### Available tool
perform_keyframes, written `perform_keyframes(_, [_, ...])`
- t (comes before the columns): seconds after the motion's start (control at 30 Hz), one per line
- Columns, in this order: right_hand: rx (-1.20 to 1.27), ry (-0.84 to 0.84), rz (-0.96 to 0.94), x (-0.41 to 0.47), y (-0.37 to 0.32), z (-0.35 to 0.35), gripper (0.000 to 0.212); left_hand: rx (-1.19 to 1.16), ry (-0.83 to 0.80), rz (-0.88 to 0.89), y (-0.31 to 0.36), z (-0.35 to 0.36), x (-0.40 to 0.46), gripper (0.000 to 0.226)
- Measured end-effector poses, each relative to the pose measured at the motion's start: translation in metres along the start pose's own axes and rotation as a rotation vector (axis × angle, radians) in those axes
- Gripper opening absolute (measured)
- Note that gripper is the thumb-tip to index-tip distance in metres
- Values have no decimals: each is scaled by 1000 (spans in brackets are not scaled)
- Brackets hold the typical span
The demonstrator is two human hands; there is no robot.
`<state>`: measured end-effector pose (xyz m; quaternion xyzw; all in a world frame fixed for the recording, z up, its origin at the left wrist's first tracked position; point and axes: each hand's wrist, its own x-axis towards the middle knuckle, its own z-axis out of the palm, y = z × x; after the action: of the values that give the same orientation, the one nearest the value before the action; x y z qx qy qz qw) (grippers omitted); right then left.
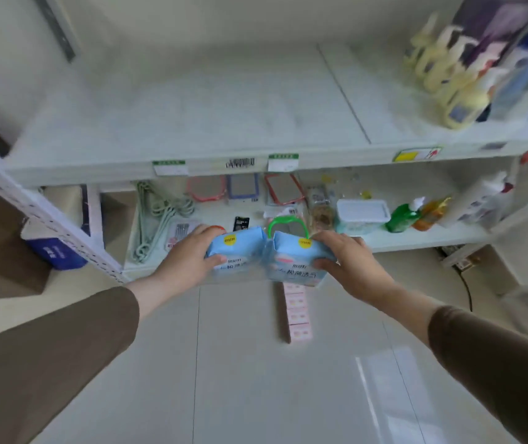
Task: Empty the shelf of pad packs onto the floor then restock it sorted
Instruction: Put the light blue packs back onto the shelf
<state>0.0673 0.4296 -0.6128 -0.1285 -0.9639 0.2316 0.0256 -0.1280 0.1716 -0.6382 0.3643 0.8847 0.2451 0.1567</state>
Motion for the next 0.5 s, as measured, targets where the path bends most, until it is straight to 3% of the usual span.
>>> perform_keyframes(0.37, [-89, 212, -138, -8, -141, -296, 32, 10, 238, 260, 165, -287, -42, 35])
perform_keyframes(0.5, [-146, 258, -199, -24, -179, -377, 15, 86, 297, 351, 215, -359, -54, 36])
